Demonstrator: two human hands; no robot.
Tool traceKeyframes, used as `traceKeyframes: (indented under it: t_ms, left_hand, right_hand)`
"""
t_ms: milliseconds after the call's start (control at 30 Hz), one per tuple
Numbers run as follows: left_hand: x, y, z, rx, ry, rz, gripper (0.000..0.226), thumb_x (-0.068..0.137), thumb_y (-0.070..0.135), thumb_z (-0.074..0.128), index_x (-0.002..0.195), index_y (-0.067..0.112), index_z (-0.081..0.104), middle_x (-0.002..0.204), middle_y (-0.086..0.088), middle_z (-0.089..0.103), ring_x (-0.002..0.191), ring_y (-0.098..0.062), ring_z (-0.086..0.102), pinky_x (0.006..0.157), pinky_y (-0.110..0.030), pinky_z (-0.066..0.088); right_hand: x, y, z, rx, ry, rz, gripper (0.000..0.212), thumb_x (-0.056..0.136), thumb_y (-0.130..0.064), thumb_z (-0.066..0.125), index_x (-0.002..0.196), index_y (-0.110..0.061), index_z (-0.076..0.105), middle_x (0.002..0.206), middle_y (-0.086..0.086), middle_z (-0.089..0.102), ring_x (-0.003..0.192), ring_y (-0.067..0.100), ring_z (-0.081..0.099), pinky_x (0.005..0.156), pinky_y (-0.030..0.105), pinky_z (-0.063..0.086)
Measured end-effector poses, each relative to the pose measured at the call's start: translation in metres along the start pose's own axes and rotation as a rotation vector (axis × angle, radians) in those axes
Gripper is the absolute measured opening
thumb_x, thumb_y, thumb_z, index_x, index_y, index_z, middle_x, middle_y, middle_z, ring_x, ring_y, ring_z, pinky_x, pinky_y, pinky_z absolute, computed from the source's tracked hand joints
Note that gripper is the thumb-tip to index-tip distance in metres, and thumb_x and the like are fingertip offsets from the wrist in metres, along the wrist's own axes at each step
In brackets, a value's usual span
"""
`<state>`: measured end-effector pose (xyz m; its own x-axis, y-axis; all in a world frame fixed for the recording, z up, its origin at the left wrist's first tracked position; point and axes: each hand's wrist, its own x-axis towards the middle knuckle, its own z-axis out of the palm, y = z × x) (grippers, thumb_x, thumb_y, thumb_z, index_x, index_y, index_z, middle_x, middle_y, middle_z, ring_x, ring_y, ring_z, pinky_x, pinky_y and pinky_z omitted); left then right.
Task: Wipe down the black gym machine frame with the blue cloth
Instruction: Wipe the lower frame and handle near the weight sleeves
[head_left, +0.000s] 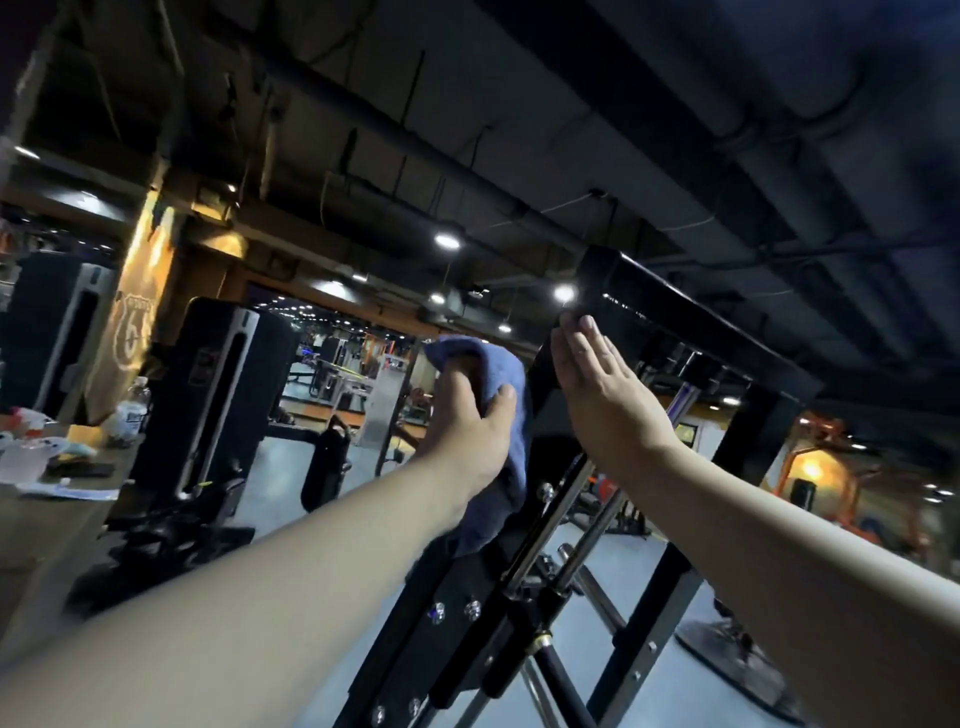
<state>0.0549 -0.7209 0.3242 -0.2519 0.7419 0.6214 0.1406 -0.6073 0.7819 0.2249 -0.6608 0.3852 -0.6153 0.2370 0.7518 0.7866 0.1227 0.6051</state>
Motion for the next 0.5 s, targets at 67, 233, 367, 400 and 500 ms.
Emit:
traceKeyframes:
  t_ms: [67, 233, 367, 400, 500]
  left_hand:
    - [0.012, -0.018, 0.025, 0.042, -0.075, -0.004, 0.044, 0.104, 0.032, 0.049, 0.144, 0.033, 0.031, 0.141, -0.005, 0.05, 0.127, -0.027, 0.051, 0.107, -0.037, 0.041]
    - [0.026, -0.041, 0.062, 0.045, -0.043, 0.076, 0.029, 0.104, 0.035, 0.042, 0.133, 0.032, 0.041, 0.131, -0.015, 0.051, 0.119, -0.032, 0.056, 0.102, -0.046, 0.047]
    - [0.035, -0.049, 0.065, 0.262, 0.067, 0.307, 0.041, 0.098, 0.043, 0.044, 0.137, 0.037, 0.033, 0.144, -0.002, 0.042, 0.129, -0.028, 0.041, 0.105, -0.042, 0.029]
    - [0.038, -0.053, 0.063, 0.26, 0.106, 0.395, 0.04, 0.095, 0.044, 0.046, 0.133, 0.04, 0.032, 0.141, 0.003, 0.04, 0.125, -0.028, 0.043, 0.103, -0.041, 0.029]
    - [0.046, -0.079, 0.063, 0.164, 0.209, 0.712, 0.04, 0.094, 0.028, 0.053, 0.133, 0.024, 0.048, 0.128, 0.012, 0.04, 0.113, -0.027, 0.052, 0.099, -0.046, 0.047]
  right_hand:
    - [0.004, 0.005, 0.003, -0.012, 0.012, -0.014, 0.059, 0.086, 0.002, 0.023, 0.133, 0.015, 0.056, 0.14, 0.032, 0.055, 0.13, 0.047, 0.054, 0.103, 0.057, 0.049]
    - [0.013, 0.022, 0.002, -0.087, 0.039, -0.135, 0.053, 0.09, -0.005, 0.032, 0.133, 0.01, 0.06, 0.141, 0.025, 0.057, 0.133, 0.041, 0.054, 0.108, 0.055, 0.046]
    - [0.028, 0.031, 0.002, -0.105, 0.004, -0.188, 0.049, 0.096, -0.021, 0.045, 0.135, 0.005, 0.06, 0.146, 0.018, 0.055, 0.141, 0.035, 0.047, 0.115, 0.056, 0.028]
    - [0.032, 0.03, 0.001, -0.097, -0.006, -0.178, 0.052, 0.097, -0.025, 0.041, 0.135, 0.005, 0.06, 0.146, 0.018, 0.055, 0.142, 0.035, 0.046, 0.114, 0.057, 0.028]
    - [0.029, 0.027, -0.004, -0.068, -0.043, -0.188, 0.057, 0.103, -0.035, 0.036, 0.145, 0.0, 0.051, 0.157, 0.013, 0.044, 0.151, 0.029, 0.032, 0.122, 0.054, 0.027]
